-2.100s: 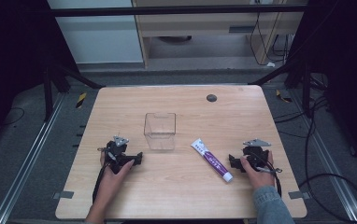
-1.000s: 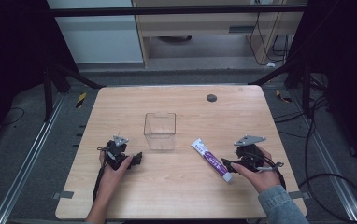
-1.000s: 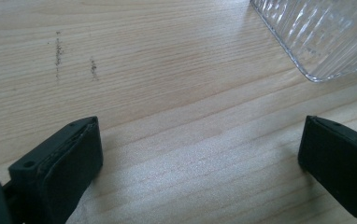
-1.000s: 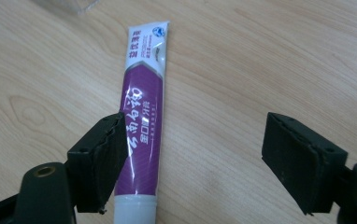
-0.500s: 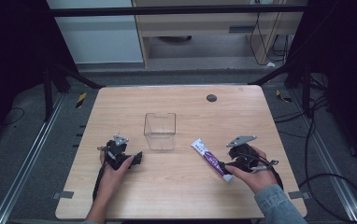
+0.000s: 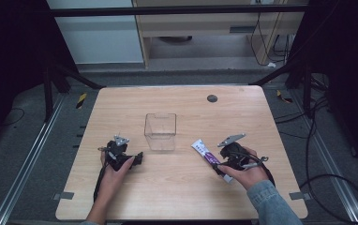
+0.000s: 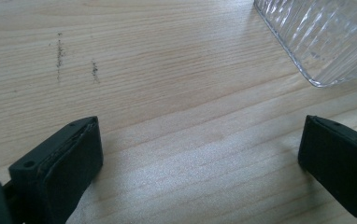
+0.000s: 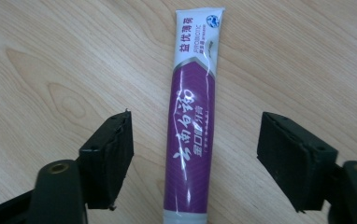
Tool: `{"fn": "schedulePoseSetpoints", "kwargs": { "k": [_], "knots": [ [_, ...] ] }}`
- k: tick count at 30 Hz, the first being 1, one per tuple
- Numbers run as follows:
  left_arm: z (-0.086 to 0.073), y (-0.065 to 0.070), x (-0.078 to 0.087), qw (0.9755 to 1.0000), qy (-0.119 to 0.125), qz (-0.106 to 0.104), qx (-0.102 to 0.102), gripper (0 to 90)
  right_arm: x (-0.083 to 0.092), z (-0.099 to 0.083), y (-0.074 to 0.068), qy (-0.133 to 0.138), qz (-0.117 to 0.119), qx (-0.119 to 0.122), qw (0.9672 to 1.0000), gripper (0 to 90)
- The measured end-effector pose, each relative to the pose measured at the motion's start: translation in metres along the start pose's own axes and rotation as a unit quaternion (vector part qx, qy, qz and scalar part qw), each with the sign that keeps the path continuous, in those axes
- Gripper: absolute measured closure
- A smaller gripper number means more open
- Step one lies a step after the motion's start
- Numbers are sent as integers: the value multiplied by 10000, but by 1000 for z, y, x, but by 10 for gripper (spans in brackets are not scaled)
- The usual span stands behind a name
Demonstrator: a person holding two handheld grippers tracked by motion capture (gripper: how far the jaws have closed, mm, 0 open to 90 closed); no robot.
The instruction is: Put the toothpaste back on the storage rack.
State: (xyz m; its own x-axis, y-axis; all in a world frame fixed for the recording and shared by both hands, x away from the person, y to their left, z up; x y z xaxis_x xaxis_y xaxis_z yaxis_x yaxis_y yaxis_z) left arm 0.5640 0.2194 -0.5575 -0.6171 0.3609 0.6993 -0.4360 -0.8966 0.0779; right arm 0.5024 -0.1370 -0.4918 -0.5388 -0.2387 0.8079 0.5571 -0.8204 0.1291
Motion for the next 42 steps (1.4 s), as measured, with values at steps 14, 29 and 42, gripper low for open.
{"fn": "schedulePoseSetpoints", "kwargs": {
  "k": [14,29,42],
  "knots": [
    [0,1,0,10000,2,0,0,0,-27,18,-7,-135,76,90,9998,367],
    [-1,2,1,10000,6,-25,-15,0,-66,29,-8,-611,66,112,9980,404],
    [-1,2,1,10000,4,-25,-15,0,-79,33,-5,-812,46,76,9967,403]
  ]
}}
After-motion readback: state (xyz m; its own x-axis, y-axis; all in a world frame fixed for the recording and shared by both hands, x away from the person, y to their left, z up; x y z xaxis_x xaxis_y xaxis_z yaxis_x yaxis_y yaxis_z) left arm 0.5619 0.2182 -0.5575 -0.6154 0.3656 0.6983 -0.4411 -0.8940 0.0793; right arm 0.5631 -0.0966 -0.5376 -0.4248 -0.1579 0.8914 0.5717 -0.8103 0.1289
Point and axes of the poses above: each handheld gripper's, and its own axes: x roughly backward along the jaws, z roughly out of its top, y roughly to its right, the point moved 7 cm from there along -x, roughly forward along the jaws, and after that the axes turned 8 degrees about -z, right-handed, at the moved point
